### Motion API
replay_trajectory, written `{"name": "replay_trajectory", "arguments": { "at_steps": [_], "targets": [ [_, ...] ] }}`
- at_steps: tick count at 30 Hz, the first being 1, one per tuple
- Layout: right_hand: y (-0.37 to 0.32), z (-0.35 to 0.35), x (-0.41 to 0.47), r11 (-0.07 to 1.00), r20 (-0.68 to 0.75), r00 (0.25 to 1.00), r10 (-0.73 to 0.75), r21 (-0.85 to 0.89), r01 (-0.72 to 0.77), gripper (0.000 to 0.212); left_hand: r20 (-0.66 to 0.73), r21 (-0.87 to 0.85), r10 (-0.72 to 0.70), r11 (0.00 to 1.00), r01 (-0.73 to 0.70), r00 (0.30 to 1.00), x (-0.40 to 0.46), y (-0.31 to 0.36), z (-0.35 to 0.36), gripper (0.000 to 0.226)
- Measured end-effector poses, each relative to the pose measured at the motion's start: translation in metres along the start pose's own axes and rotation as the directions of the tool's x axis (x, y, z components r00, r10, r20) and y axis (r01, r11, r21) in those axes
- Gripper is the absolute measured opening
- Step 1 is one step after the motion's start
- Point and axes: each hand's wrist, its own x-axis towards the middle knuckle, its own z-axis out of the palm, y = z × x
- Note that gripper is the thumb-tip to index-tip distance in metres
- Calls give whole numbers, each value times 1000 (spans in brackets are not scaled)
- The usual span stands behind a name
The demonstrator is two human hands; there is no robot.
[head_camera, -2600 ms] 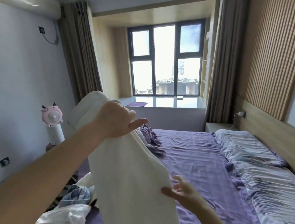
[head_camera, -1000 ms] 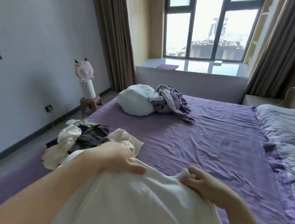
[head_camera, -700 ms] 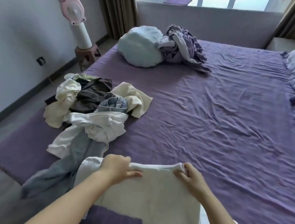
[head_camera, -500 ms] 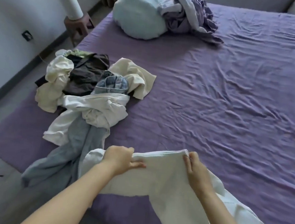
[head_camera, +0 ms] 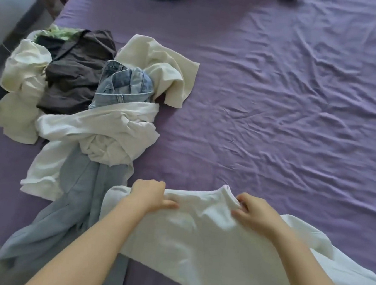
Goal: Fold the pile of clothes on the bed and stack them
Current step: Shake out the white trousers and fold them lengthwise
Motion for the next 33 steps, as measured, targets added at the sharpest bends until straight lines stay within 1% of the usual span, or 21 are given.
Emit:
{"name": "replay_trajectory", "arguments": {
  "at_steps": [2, 4, 5, 7, 8, 9, 11, 14, 15, 17, 19, 22, 24, 26, 27, 28, 29, 30, 31, 32, 33],
  "targets": [
    [-1, 11, 13, 993, -51, 998, 45, -107, -51, 9, -50, 47, -25, 999, 27, 998, 20, -1, 14, 66],
    [-2, 16, 24, 989, -215, 974, 65, -118, -92, 4, -158, 48, -29, 998, 37, 987, 33, -2, 16, 66],
    [-4, 17, 29, 987, -307, 950, 64, -121, -106, 3, -248, 67, -10, 997, 27, 969, 36, -4, 14, 67],
    [-6, 18, 42, 977, -453, 891, 22, -181, -116, 4, -437, 129, 30, 991, 29, 899, 42, -10, 12, 70],
    [-6, 19, 50, 968, -479, 878, 6, -219, -126, 6, -535, 156, 52, 987, 38, 843, 45, -14, 14, 71],
    [-6, 20, 57, 955, -466, 885, -1, -263, -137, 8, -577, 173, 55, 983, 56, 815, 48, -15, 17, 71],
    [-4, 22, 68, 930, -393, 920, 10, -335, -153, 14, -551, 177, 18, 980, 95, 835, 53, -11, 24, 67],
    [1, 19, 69, 949, -351, 936, 33, -283, -139, 15, -506, 78, -24, 994, 74, 862, 48, -4, 34, 56],
    [2, 19, 66, 962, -349, 937, 26, -246, -118, 14, -496, 54, -17, 997, 50, 868, 45, -6, 36, 57],
    [4, 16, 58, 974, -351, 936, 8, -211, -87, 11, -460, 31, -13, 999, 30, 888, 43, -17, 34, 73],
    [8, 14, 51, 959, -344, 939, -24, -275, -76, 13, -444, 41, 39, 999, -24, 895, 45, -28, 25, 82],
    [21, 9, 49, 945, -365, 930, -52, -319, -72, 13, -383, 101, 182, 983, -154, 906, 61, -28, 12, 79],
    [28, 8, 51, 950, -413, 909, -59, -303, -76, 13, -425, 158, 167, 981, -108, 890, 73, -21, 4, 77],
    [28, 7, 57, 958, -461, 885, -68, -278, -71, 14, -413, 156, 34, 987, 34, 910, 78, -8, 1, 72],
    [27, 7, 59, 966, -485, 872, -72, -251, -60, 15, -430, 148, -6, 986, 78, 903, 76, 4, 5, 69],
    [25, 7, 62, 974, -510, 857, -76, -220, -45, 17, -510, 112, 7, 992, 58, 860, 71, 19, 13, 66],
    [23, 7, 64, 981, -531, 844, -78, -192, -30, 18, -609, 65, 74, 997, -44, 790, 63, 35, 22, 61],
    [23, 7, 65, 985, -547, 834, -76, -173, -24, 18, -670, 42, 173, 980, -197, 722, 56, 52, 34, 58],
    [24, 7, 67, 987, -553, 831, -60, -158, -34, 18, -669, 54, 265, 949, -310, 695, 49, 67, 44, 58],
    [26, 8, 69, 988, -552, 833, -24, -139, -63, 18, -609, 56, 318, 931, -361, 726, 46, 78, 53, 62],
    [28, 8, 71, 985, -540, 842, 21, -131, -109, 19, -521, 36, 326, 932, -361, 789, 47, 85, 60, 68]
  ]
}}
